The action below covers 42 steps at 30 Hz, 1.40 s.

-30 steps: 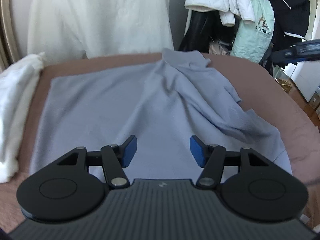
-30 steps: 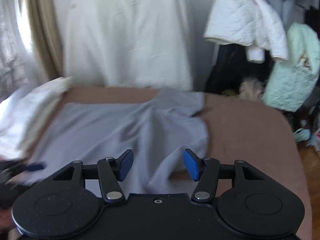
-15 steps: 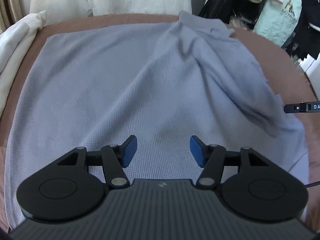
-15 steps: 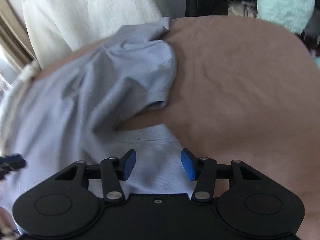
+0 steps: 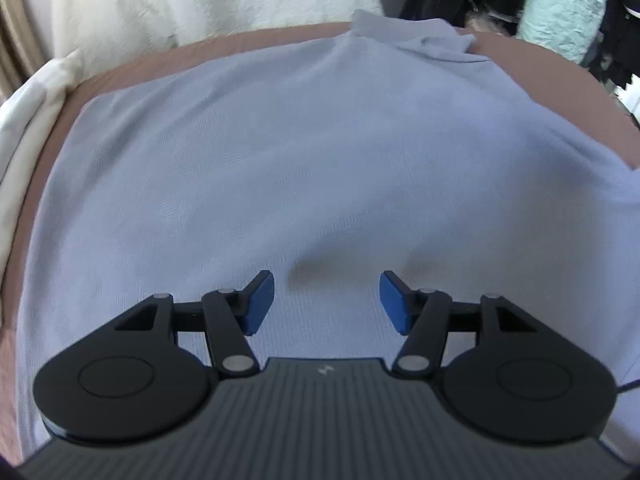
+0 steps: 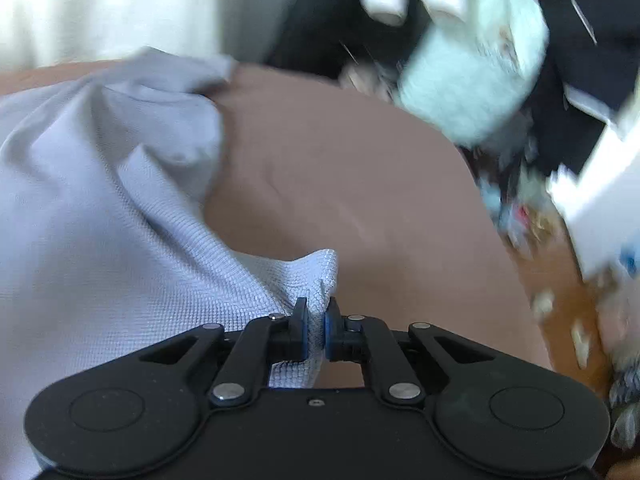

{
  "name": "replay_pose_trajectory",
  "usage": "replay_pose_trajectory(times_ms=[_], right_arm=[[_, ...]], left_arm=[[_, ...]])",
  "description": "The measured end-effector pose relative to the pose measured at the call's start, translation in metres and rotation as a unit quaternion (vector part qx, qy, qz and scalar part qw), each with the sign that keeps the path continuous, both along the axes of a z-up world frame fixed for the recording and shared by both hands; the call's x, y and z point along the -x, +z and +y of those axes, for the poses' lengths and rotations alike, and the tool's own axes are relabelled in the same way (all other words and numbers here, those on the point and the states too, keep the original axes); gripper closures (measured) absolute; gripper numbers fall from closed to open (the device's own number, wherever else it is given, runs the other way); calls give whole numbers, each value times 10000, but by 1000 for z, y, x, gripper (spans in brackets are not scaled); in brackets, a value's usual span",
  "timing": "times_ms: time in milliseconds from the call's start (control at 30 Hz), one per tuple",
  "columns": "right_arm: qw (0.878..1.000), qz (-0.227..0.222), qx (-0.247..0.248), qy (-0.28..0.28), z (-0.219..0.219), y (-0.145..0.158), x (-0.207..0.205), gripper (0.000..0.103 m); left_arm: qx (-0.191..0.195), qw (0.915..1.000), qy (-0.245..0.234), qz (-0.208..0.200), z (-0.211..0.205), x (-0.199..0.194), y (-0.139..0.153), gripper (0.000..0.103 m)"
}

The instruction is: Fold clothes

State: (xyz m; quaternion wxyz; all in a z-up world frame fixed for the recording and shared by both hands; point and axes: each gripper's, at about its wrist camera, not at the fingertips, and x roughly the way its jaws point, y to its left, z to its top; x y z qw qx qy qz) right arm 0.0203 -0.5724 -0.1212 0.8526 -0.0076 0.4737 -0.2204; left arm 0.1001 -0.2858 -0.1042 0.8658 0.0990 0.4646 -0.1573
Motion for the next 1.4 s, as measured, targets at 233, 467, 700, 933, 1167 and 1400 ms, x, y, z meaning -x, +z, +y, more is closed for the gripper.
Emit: replay_pose_trajectory(times_ms=[233, 467, 700, 933, 1167, 1400], right_arm=[[9921, -65, -1121, -557, -29, -23, 6, 91], [9635, -925, -2307, -991, -33, -18, 29, 86], [9077, -1713, -3830, 17, -36, -27, 23, 87], [9156, -1267, -3700, 934, -20, -33, 5, 87], [9179, -1135, -3612, 1190, -32, -30, 9, 87], [9209, -1159, -3522, 1206, -34, -22, 15, 87]], left_arm=[[-19, 9991, -390, -173, -41, -10, 13, 45], [957, 9941, -488, 168, -108, -57, 32, 47], [195, 9846, -1519, -849, -189, -65, 43, 63], [701, 9823, -1725, 209, -234, -110, 23, 78], [742, 9823, -1339, 1082, -256, -131, -20, 69], [222, 9845, -1214, 1244, -287, -132, -20, 49]])
